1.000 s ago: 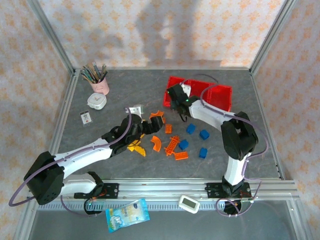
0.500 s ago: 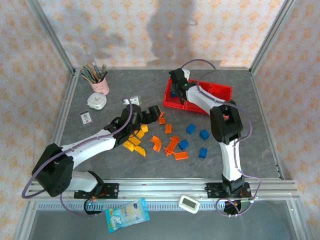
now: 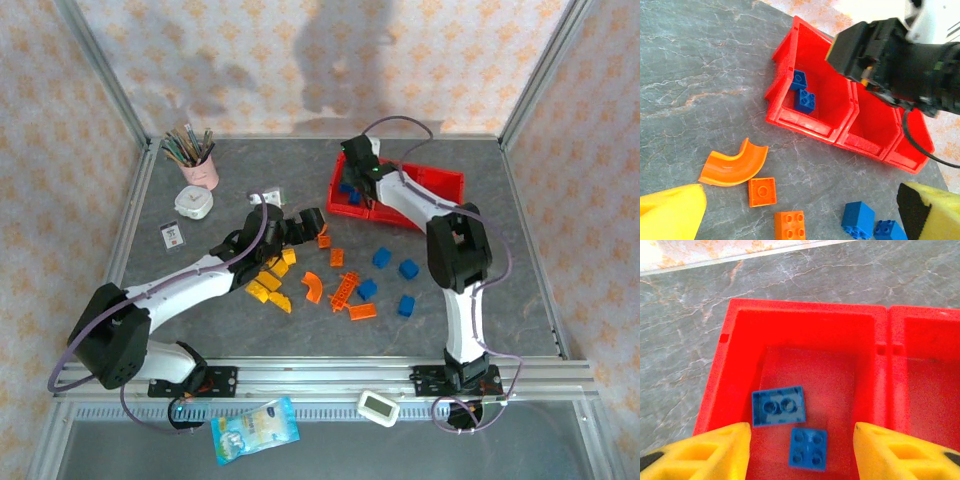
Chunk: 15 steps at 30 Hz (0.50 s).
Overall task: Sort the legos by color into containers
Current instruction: Place the lego in the container, then pick up the lego from the center of the table.
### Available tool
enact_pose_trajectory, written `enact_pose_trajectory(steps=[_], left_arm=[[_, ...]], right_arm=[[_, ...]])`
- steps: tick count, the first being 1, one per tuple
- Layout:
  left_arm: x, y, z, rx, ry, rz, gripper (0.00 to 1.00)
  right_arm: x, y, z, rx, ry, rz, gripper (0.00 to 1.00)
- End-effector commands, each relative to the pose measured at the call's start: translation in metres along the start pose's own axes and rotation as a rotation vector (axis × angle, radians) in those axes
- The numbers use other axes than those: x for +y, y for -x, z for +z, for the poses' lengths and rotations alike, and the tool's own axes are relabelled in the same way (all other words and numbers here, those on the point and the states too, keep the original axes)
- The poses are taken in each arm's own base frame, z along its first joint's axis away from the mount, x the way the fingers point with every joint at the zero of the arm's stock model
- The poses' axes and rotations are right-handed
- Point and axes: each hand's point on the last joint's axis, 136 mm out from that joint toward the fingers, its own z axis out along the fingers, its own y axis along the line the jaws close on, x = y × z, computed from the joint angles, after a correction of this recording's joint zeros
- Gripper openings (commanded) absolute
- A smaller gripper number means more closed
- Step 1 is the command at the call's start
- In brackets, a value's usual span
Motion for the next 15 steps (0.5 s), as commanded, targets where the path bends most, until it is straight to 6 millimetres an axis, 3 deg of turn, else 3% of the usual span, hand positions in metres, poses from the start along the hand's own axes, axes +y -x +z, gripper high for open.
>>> enact_pose_trajectory(steps=[1,9,15], left_arm=[[-0.013,0.008,-0.01,-0.003,-0.051,0.017,0.99],[-0.013,-0.019,-0.022,0.051,-0.067,0.035,0.99],[-0.019,-0.044,-0.027,0.095,-0.086,0.038,0.99]], right_arm=[[0.0,0.019,-0.047,-0.059,0.06,0.037,0.6],[-0.039,-0.036,-0.077,0.015,0.02,0.072,0.69],[-0.069,-0.082,-0.088,0.082,-0.031,0.098,0.76]])
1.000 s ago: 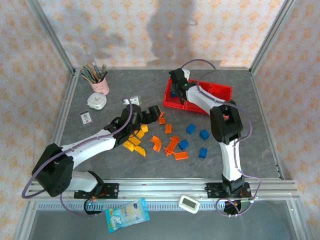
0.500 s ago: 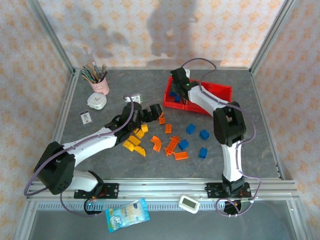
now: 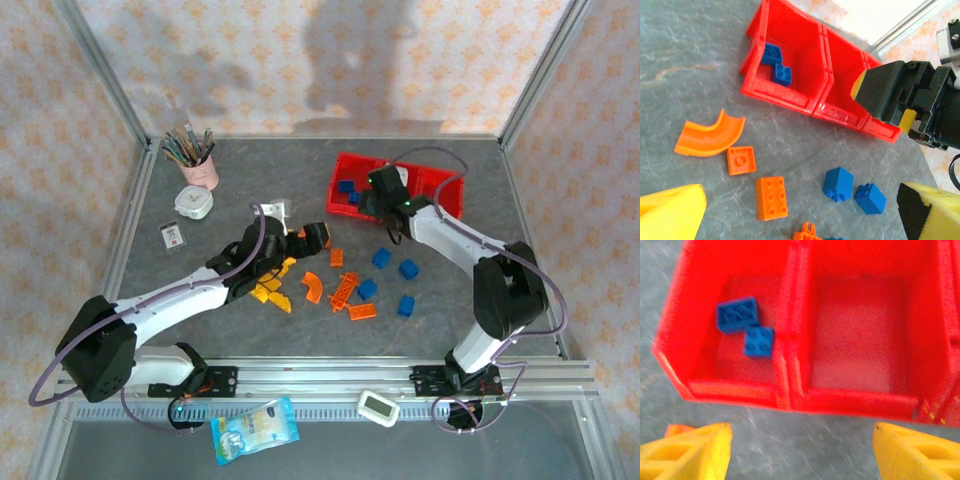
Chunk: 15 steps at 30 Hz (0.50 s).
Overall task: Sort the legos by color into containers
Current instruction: Pick up the lego from the center of the table.
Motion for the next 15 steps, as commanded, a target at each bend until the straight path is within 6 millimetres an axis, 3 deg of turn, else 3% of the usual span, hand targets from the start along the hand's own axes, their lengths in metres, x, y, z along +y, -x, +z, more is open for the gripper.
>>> enact_pose_trajectory(steps=[1,6,10,15], left_arm=[[-0.003,-0.016,-0.004,0.038,-0.011,0.004,0.99],[-0.008,-0.03,-0.005,0.037,-0.031,-0.016,0.99],[-0.012,-0.038,-0.003,0.035,-0.05,-0.04,0.99],[-0.011,-0.043,0.0,0.035,-0.038,-0.045,0.99]], right_arm=[[-0.015,-0.016,-0.012,0.01,-0.025,0.046,0.77],[-0.028,-0.051,-0.008,0.061,-0.02,0.093,0.83],[-0.029,-0.078,-0.001,0.109,-0.015,0.102,0.87],[-0.023,-0.097,0.007,0.142,-0.013,0.105,0.89]])
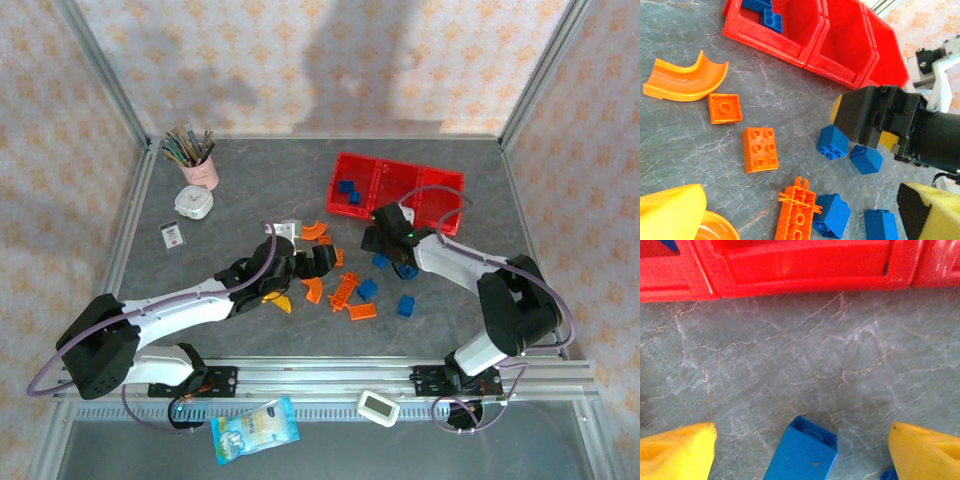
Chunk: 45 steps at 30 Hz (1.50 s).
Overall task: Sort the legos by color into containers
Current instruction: Pick up the lego from the center of the table.
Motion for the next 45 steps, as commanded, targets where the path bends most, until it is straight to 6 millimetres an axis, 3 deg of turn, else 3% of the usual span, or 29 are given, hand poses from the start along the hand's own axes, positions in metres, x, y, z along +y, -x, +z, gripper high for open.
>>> enact_pose_trajectory(steps=[1,11,14,23,33,37,45], left_arm=[[-0.004,0.007,0.002,-0.05,-0.011,-0.029,0.99],[-0.002,0.002,0.006,-0.036,-0.006,-0.033,0.99],[-0.002,0.002,0.006,-0.039,-0.004,-0.033,0.99],[0.005,0.005,0.0,-0.076,0.007,-0.056,0.99],[0.002,0.008,-0.001,-0.077,-0.001,-0.054,0.99],[0.0,0.012,-0.004,-0.092,-0.002,-0.048,0.99],[0.004,0.033,-0.012,-0.141,0.023,-0.039,0.99]], right_arm=[[0.008,-0.006,0.007,-0.002,0.016,0.03,0.89],[0.021,-0.019,0.021,0.017,-0.001,0.005,0.79],[0.03,-0.021,0.025,0.025,0.005,-0.015,0.72],[0.028,-0.02,0.034,0.013,-0.03,-0.042,0.52],[0.031,-0.016,0.03,0.004,-0.013,-0.074,0.31],[0.038,-0.006,0.02,-0.019,0.006,-0.087,0.29],[0.073,0.041,0.001,-0.11,0.066,-0.108,0.27]])
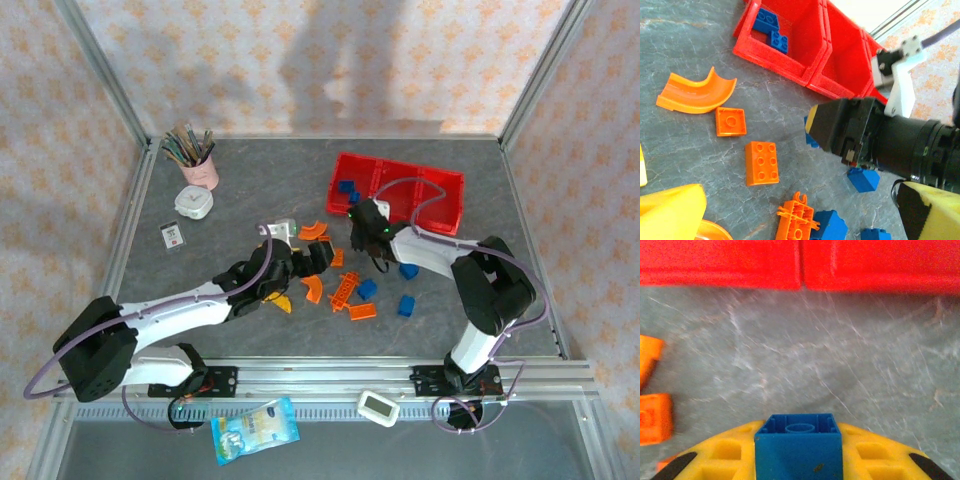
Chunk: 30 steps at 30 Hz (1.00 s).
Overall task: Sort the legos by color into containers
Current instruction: Pick up the lego from the center of the table, then place the lego in the container.
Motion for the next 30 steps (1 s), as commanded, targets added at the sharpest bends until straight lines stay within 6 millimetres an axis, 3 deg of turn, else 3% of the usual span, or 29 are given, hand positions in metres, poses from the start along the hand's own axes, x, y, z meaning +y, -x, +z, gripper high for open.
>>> enact_pose_trajectory(steps=[1,7,15,21,23,30], left_arm=[[-0.002,0.024,-0.005,-0.059,0.011,0.002,0.99],[0.004,0.044,-0.004,-0.089,0.021,-0.005,0.99],[0.012,0.066,0.008,-0.111,0.042,0.001,0.99],[0.015,0.074,0.016,-0.117,0.048,0.0,0.99],[0.017,0.074,0.017,-0.117,0.049,-0.003,0.99],[0.019,0.074,0.019,-0.106,0.051,-0.006,0.99]], right_arm=[[0.017,0.038,-0.013,-0.086,0.014,-0.023,0.27],[0.039,0.081,-0.002,-0.134,0.012,-0.027,0.26],[0.045,0.127,0.036,-0.163,-0.051,-0.026,0.26],[0.046,0.143,0.063,-0.152,-0.062,-0.016,0.27],[0.05,0.145,0.069,-0.145,-0.043,-0.019,0.32],[0.061,0.159,0.055,-0.164,-0.007,-0.033,0.47]])
